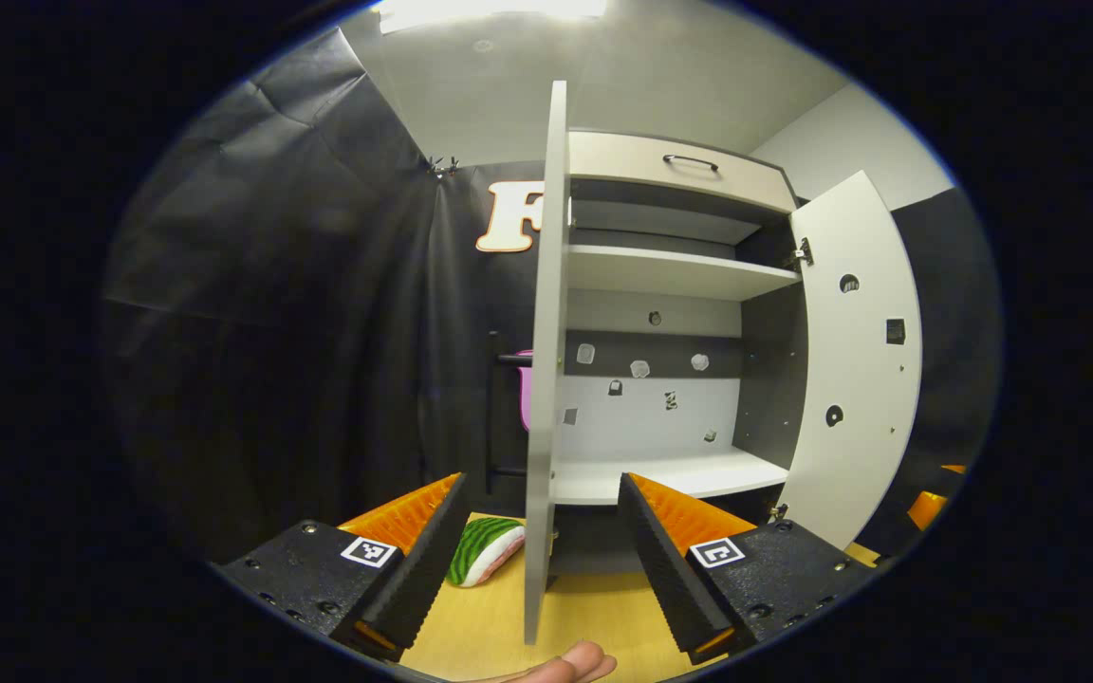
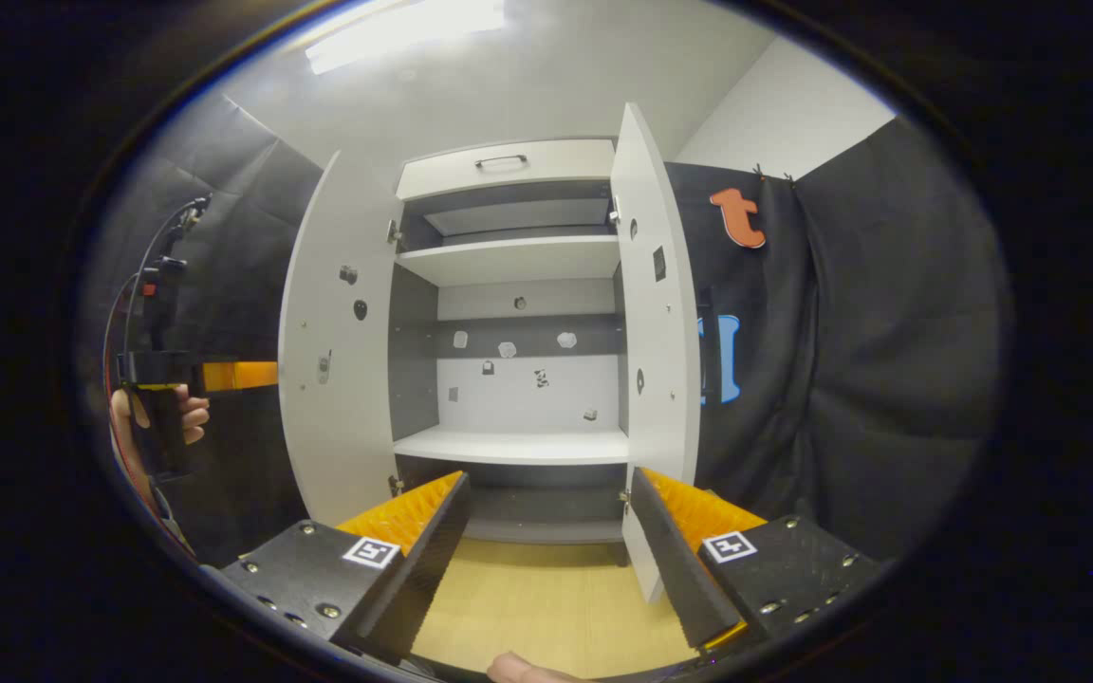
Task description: Open the right door of the double-door shoe cabinet with the right hand, and open the left door with the left hand.
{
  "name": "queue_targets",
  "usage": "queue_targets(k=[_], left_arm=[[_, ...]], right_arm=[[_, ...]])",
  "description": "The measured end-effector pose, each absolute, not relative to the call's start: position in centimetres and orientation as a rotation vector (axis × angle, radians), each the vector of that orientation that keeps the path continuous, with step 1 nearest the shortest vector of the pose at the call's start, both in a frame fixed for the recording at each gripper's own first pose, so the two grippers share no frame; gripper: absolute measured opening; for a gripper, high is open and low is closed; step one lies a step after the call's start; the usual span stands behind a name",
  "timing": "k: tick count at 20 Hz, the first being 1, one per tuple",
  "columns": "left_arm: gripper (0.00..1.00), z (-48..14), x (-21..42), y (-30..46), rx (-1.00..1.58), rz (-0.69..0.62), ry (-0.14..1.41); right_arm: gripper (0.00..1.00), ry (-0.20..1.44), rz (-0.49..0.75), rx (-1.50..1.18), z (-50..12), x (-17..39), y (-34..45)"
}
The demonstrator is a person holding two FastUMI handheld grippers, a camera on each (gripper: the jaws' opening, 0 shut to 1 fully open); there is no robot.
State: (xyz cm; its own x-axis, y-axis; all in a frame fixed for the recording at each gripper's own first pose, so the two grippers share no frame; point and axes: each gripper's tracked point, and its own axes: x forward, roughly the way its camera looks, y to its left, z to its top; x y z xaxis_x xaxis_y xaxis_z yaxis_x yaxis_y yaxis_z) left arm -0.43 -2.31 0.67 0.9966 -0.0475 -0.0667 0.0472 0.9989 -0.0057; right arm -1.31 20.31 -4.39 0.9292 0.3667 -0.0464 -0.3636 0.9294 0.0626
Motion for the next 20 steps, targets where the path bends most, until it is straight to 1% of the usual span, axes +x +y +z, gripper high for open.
queue_targets(k=[1,3,4,5,8,9,12,15,16,17,18,19,20], left_arm=[[0.96,0.3,-0.7,-3.1,-0.002,-0.055,0.066],[0.96,-0.5,-1.8,-4.5,-0.001,-0.074,0.084],[0.99,-0.9,-2.4,-5.2,-0.001,-0.087,0.092],[0.96,-1.2,-2.9,-6.2,0.010,-0.101,0.094],[0.96,-1.9,-4.3,-8.0,0.032,-0.123,0.086],[0.94,-2.4,-4.9,-8.9,0.035,-0.139,0.088],[0.96,-3.2,-5.9,-10.6,0.004,-0.162,0.087],[0.96,-3.7,-6.3,-10.0,0.025,-0.109,0.055],[0.96,-4.0,-6.6,-9.8,0.024,-0.095,0.053],[0.96,-4.2,-7.0,-9.6,0.018,-0.074,0.053],[0.96,-3.9,-7.3,-9.4,0.003,-0.061,0.032],[0.94,-3.5,-7.7,-9.7,-0.006,-0.066,0.020],[0.96,-3.3,-8.4,-10.1,-0.011,-0.081,0.011]], right_arm=[[1.00,0.057,0.370,0.046,-4.5,-1.2,20.2],[1.00,0.059,0.368,0.040,-4.6,-1.0,20.0],[0.97,0.062,0.370,0.042,-4.7,-0.9,20.0],[0.97,0.065,0.372,0.043,-4.9,-1.0,20.0],[1.00,0.074,0.372,0.037,-5.2,-0.8,20.1],[1.00,0.077,0.373,0.036,-5.3,-0.8,20.2],[0.97,0.076,0.380,0.050,-5.2,-0.8,20.5],[0.97,0.071,0.382,0.046,-5.1,-0.9,20.6],[1.00,0.071,0.380,0.043,-5.1,-0.9,20.6],[0.97,0.072,0.380,0.044,-5.2,-0.8,20.6],[1.00,0.074,0.382,0.044,-5.3,-0.7,20.6],[1.00,0.076,0.381,0.043,-5.3,-0.7,20.5],[1.00,0.074,0.380,0.042,-5.2,-0.8,20.4]])
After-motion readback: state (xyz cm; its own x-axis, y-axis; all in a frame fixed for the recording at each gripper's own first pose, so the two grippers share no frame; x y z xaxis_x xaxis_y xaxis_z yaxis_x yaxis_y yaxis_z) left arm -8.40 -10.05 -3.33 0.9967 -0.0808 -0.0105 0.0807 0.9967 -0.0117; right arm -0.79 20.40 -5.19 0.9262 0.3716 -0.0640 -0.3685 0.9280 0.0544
